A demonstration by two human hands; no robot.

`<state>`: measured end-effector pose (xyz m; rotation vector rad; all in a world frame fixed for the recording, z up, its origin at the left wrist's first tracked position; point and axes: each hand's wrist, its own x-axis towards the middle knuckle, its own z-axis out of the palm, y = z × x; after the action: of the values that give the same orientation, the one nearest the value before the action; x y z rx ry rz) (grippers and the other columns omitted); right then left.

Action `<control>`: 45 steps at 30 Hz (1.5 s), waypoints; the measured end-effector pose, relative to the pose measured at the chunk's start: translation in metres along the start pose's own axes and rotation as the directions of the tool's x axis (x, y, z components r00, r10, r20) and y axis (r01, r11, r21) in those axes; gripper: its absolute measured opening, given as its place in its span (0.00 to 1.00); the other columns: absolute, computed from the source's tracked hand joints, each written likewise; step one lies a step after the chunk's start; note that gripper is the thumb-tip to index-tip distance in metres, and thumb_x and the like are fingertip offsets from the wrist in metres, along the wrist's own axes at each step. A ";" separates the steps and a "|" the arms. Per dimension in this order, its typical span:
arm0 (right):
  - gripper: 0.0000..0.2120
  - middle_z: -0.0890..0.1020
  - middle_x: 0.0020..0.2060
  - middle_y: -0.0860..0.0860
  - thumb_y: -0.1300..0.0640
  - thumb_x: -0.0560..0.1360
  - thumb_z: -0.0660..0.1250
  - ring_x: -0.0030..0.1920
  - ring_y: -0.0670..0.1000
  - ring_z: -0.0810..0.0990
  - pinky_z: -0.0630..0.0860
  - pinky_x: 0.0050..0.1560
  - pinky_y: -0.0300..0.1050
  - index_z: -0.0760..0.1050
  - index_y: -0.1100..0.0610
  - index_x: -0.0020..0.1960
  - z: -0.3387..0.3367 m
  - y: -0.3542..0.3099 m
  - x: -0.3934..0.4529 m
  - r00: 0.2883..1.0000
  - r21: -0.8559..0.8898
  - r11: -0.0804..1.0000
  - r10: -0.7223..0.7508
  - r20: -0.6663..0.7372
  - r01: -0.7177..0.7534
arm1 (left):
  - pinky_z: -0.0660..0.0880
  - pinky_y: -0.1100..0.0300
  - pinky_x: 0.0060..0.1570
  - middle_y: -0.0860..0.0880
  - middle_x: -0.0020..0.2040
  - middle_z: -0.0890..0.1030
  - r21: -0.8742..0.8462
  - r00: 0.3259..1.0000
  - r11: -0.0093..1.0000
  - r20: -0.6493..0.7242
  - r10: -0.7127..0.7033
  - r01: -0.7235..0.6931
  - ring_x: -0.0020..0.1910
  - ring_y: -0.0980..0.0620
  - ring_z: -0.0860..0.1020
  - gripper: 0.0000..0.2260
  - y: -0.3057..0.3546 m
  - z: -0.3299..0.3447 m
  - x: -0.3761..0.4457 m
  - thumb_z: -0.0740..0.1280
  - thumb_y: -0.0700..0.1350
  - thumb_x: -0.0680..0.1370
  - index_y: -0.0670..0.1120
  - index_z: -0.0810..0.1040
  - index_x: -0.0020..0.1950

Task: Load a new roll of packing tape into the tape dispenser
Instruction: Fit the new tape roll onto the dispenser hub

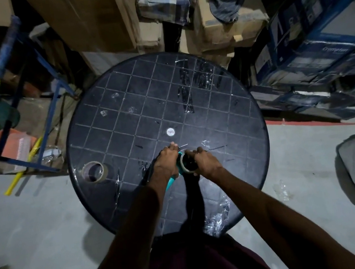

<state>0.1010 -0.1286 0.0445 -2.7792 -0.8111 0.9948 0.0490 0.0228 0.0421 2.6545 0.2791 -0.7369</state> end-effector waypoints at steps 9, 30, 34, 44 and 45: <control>0.46 0.71 0.66 0.59 0.53 0.67 0.80 0.59 0.62 0.79 0.79 0.57 0.55 0.60 0.51 0.79 0.013 -0.001 0.003 0.993 0.081 0.993 0.096 -0.071 -0.090 | 0.65 0.50 0.72 0.41 0.80 0.59 0.064 0.999 0.997 0.034 0.036 -0.039 0.74 0.41 0.66 0.56 -0.005 0.000 0.009 0.85 0.46 0.58 0.40 0.57 0.79; 0.15 0.84 0.35 0.60 0.59 0.63 0.84 0.28 0.55 0.83 0.81 0.28 0.46 0.82 0.61 0.44 0.026 0.050 0.014 0.872 0.826 0.431 0.469 0.139 -0.364 | 0.67 0.44 0.71 0.37 0.79 0.59 0.045 0.999 0.998 -0.008 -0.033 0.033 0.74 0.36 0.64 0.53 0.011 0.005 0.011 0.82 0.55 0.64 0.37 0.57 0.78; 0.15 0.81 0.37 0.64 0.68 0.62 0.83 0.30 0.60 0.82 0.83 0.35 0.62 0.77 0.64 0.39 0.036 0.053 0.011 0.867 0.911 0.207 0.437 0.240 -0.356 | 0.68 0.45 0.70 0.36 0.76 0.64 0.008 0.999 0.999 -0.008 -0.037 0.037 0.71 0.36 0.67 0.52 0.010 0.003 0.012 0.81 0.58 0.62 0.36 0.62 0.76; 0.10 0.80 0.32 0.62 0.69 0.70 0.78 0.21 0.55 0.80 0.80 0.24 0.44 0.77 0.67 0.45 0.038 0.046 0.004 0.816 0.923 -0.030 0.458 0.354 -0.384 | 0.80 0.47 0.53 0.40 0.59 0.77 0.069 0.996 0.994 -0.014 -0.089 0.090 0.55 0.40 0.79 0.27 0.019 0.000 0.028 0.82 0.48 0.65 0.38 0.78 0.58; 0.09 0.80 0.32 0.62 0.70 0.70 0.77 0.21 0.55 0.79 0.80 0.24 0.44 0.77 0.67 0.45 0.039 0.045 0.006 0.810 0.923 -0.047 0.463 0.359 -0.382 | 0.80 0.48 0.53 0.40 0.59 0.77 0.100 0.995 0.990 -0.009 -0.101 0.101 0.55 0.40 0.79 0.27 0.020 0.003 0.031 0.82 0.48 0.65 0.38 0.79 0.58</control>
<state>0.1014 -0.1680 -0.0001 -1.6475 0.7385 0.9111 0.0798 0.0064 0.0296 2.7537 0.3903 -0.7963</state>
